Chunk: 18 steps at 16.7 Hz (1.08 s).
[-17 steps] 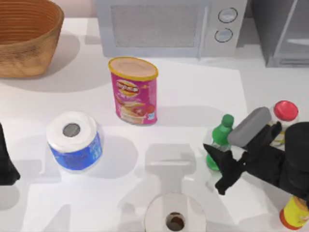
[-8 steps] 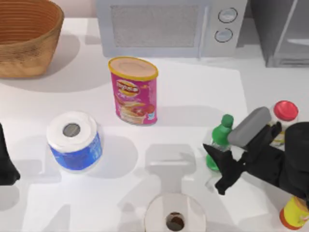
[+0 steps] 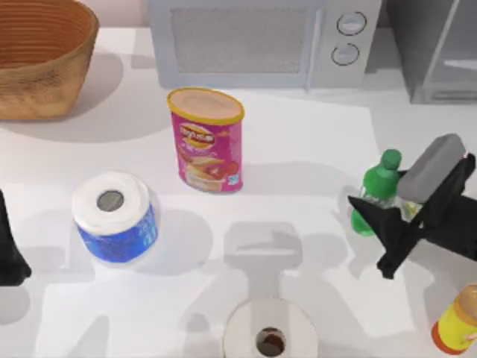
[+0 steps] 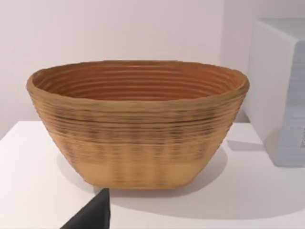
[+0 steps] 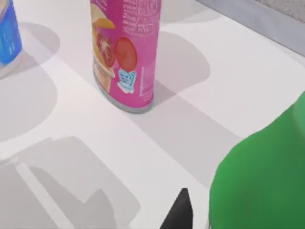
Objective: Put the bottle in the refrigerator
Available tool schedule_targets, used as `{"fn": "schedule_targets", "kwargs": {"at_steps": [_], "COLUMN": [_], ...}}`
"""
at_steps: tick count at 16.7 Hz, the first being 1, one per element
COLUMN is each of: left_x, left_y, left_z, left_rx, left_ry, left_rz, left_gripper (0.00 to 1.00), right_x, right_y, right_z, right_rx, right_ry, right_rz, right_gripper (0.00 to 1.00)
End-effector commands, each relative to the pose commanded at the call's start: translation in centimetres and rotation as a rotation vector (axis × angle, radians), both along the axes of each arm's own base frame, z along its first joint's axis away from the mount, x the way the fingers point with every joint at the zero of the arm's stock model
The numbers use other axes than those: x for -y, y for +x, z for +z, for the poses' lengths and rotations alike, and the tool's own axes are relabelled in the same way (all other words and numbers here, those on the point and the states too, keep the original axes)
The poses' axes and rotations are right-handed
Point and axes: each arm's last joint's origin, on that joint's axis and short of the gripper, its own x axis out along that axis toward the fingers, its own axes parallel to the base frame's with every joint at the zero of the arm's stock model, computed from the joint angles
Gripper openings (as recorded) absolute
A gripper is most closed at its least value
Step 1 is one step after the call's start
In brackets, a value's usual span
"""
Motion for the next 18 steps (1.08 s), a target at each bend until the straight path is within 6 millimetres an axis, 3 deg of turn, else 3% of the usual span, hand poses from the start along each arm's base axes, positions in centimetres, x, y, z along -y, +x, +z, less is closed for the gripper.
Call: {"fn": "schedule_targets", "kwargs": {"at_steps": [4, 7, 14, 18], "left_x": [0.0, 0.0, 0.0, 0.0], "left_y": [0.0, 0.0, 0.0, 0.0], "left_z": [0.0, 0.0, 0.0, 0.0], "left_rx": [0.0, 0.0, 0.0, 0.0], "left_ry": [0.0, 0.0, 0.0, 0.0], "left_rz": [0.0, 0.0, 0.0, 0.0], "left_gripper": [1.0, 1.0, 1.0, 1.0], "right_x": [3.9, 5.6, 5.9, 6.4], "right_y": [-0.6, -1.2, -1.3, -3.0], "right_z": [1.4, 1.3, 1.3, 2.0], "right_rx": [-0.027, -0.078, -0.093, -0.098], "right_ry": [0.003, 0.019, 0.023, 0.024], "right_rz": [-0.016, -0.044, -0.059, -0.164], "right_gripper": [0.01, 0.01, 0.01, 0.01]}}
